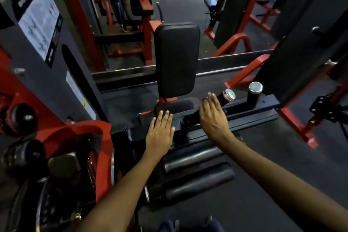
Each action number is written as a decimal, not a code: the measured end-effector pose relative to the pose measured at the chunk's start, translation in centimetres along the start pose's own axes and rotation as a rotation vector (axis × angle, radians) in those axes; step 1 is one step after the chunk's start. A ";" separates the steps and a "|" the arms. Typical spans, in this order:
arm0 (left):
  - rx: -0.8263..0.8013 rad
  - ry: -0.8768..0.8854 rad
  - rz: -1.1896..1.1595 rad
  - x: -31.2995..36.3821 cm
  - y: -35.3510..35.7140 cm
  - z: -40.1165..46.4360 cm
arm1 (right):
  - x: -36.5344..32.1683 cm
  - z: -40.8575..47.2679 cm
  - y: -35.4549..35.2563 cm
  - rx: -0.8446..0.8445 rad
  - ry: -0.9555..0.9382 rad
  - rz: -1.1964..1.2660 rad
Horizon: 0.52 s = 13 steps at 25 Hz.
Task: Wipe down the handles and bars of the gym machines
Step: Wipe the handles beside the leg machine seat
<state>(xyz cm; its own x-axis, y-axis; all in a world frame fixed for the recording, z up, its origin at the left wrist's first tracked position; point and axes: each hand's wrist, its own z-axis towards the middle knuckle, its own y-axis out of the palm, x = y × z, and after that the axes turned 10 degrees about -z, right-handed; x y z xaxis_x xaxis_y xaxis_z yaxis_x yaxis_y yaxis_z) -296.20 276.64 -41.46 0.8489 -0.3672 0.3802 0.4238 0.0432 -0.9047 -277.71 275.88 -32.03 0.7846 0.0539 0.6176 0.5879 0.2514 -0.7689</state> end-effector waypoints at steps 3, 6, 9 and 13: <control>0.006 -0.014 0.025 -0.1 -0.1 0.1 | -4.4 0.5 1.6 -0.070 -0.227 0.126; 0.010 -0.031 0.027 0.1 0.0 -0.1 | -3.0 0.3 0.6 -0.058 -0.304 0.145; 0.026 -0.037 0.023 0.2 0.0 -0.1 | 2.0 0.1 -0.1 0.170 0.000 0.099; 0.042 -0.037 0.052 0.2 0.0 -0.1 | -0.1 -0.8 1.5 0.054 -0.102 -0.024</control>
<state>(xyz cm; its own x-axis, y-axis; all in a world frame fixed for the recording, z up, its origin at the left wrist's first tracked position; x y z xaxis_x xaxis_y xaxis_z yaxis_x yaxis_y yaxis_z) -296.07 276.43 -41.42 0.8810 -0.3286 0.3404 0.3910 0.1008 -0.9149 -276.75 275.53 -33.36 0.7445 0.1445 0.6518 0.5931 0.3052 -0.7451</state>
